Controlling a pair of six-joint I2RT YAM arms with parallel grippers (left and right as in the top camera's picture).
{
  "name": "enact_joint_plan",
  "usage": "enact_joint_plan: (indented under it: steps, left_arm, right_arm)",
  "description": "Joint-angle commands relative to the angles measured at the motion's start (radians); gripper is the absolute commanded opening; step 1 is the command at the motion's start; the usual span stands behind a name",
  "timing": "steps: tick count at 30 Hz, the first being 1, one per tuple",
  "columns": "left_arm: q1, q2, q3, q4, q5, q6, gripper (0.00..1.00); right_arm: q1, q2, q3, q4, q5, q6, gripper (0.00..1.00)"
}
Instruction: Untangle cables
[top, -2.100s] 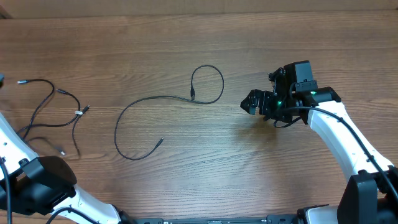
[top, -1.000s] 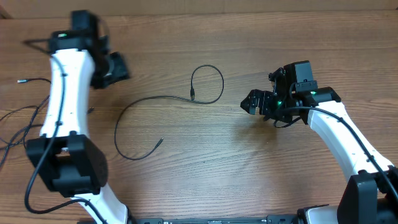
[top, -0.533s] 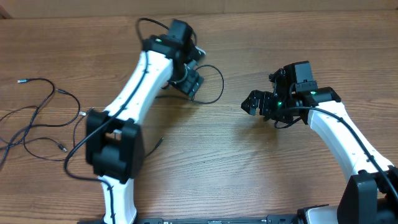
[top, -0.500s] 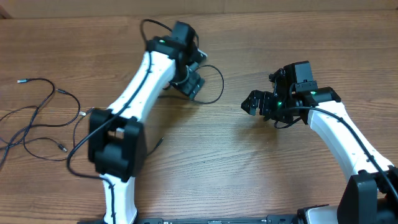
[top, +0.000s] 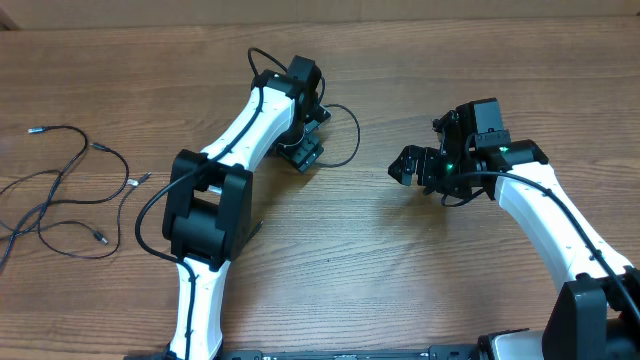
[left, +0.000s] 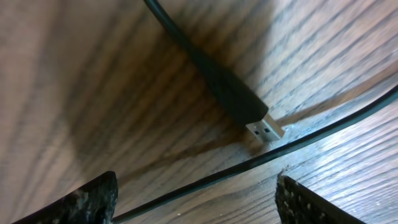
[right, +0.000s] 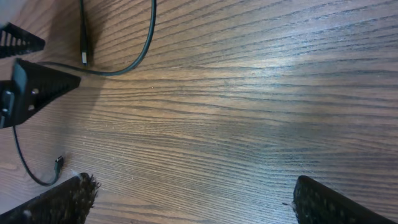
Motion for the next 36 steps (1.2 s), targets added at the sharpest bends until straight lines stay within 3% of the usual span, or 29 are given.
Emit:
enact_joint_plan:
  steps: [1,8,15,23,25,32,36]
  left_arm:
    - [0.006,0.032,-0.005,-0.019,-0.008,0.018,0.80]
    - [0.006,0.035,-0.005,-0.065,0.027,-0.008,0.76]
    - [0.005,0.035,-0.005,-0.091,0.073,-0.035,0.37]
    - [0.005,0.035,-0.005,-0.103,0.073,-0.034,0.29]
    - [0.005,0.035,-0.005,-0.106,0.072,-0.034,0.31]
    - [0.006,0.035,-0.011,-0.124,0.068,-0.034,0.55]
    - [0.006,0.048,-0.016,-0.122,0.068,-0.034,0.58]
  right_arm:
    - [0.000,-0.005,0.019,0.004,0.010,0.000,1.00]
    - [0.000,-0.005,0.019,0.004,0.010,0.000,1.00]
    - [0.000,-0.005,0.019,0.000,0.010,0.000,1.00]
    - [0.000,-0.005,0.019,0.000,0.010,0.000,1.00]
    - [0.000,-0.005,0.019,0.000,0.010,0.000,1.00]
    - [0.000,-0.005,0.019,-0.004,0.012,0.000,1.00]
    - [0.000,-0.005,0.019,-0.009,0.021,0.000,1.00]
